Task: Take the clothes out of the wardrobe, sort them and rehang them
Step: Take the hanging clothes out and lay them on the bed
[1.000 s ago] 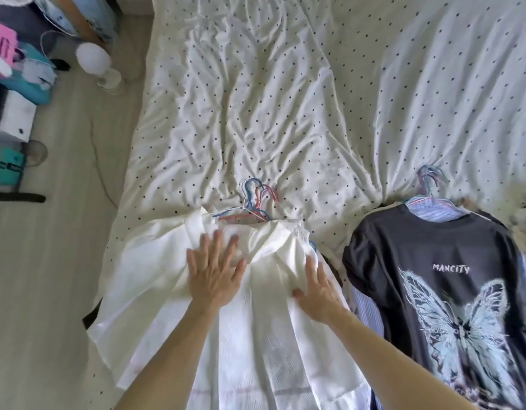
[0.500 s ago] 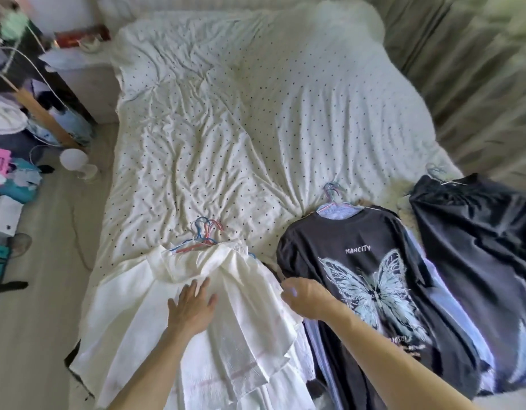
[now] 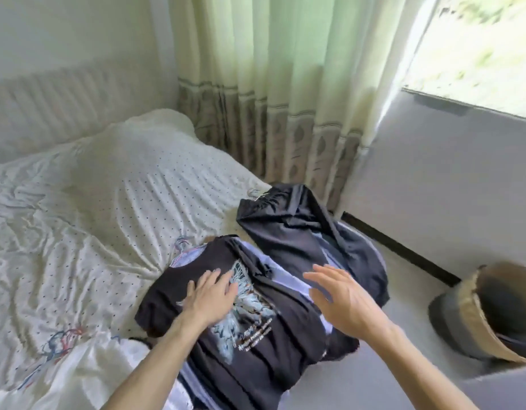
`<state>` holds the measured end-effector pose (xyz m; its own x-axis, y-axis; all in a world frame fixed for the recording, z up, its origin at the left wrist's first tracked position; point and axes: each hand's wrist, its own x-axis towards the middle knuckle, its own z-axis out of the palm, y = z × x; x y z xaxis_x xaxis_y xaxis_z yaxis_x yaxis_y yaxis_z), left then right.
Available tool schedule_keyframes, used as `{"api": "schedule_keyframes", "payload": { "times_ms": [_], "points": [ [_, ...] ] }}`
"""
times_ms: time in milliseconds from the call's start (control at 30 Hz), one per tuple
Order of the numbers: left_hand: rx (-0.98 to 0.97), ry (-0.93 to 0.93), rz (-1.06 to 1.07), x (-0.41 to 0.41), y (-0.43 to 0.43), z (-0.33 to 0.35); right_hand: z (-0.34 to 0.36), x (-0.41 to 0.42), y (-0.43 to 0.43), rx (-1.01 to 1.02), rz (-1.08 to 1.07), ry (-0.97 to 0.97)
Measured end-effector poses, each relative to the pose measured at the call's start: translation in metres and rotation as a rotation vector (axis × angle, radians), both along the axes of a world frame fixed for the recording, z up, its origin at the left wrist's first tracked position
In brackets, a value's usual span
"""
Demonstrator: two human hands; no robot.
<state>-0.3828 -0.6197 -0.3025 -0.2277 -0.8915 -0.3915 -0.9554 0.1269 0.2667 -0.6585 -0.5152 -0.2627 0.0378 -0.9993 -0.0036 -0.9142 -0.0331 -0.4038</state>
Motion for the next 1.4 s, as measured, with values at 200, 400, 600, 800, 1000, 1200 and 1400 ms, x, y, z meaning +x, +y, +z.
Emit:
{"api": "schedule_keyframes", "payload": {
  "times_ms": [200,400,600,800,1000,1200,1400],
  "points": [
    [-0.179,0.106,-0.446,-0.198,0.008,0.057,0.047,-0.139,0.091,-0.125,-0.392,0.134],
    [-0.375,0.15,-0.887,-0.355,0.037,0.1,0.061,-0.216,0.179,-0.232,-0.775,0.084],
    [-0.385,0.232,-1.253,-0.477,0.076,0.115,0.056,-0.248,0.259,-0.178,-1.156,0.11],
    [-0.393,0.375,-1.59,-0.562,0.13,0.125,0.063,-0.234,0.333,-0.164,-1.555,0.144],
    [-0.389,0.483,-1.927,-0.617,0.219,0.124,0.063,-0.175,0.392,-0.115,-1.888,0.162],
    [-0.33,0.612,-2.177,-0.637,0.335,0.141,0.059,-0.128,0.45,-0.07,-2.131,0.166],
    [-0.318,0.81,-2.307,-0.66,0.439,0.165,0.064,-0.126,0.507,-0.035,-2.27,0.121]
  ]
}}
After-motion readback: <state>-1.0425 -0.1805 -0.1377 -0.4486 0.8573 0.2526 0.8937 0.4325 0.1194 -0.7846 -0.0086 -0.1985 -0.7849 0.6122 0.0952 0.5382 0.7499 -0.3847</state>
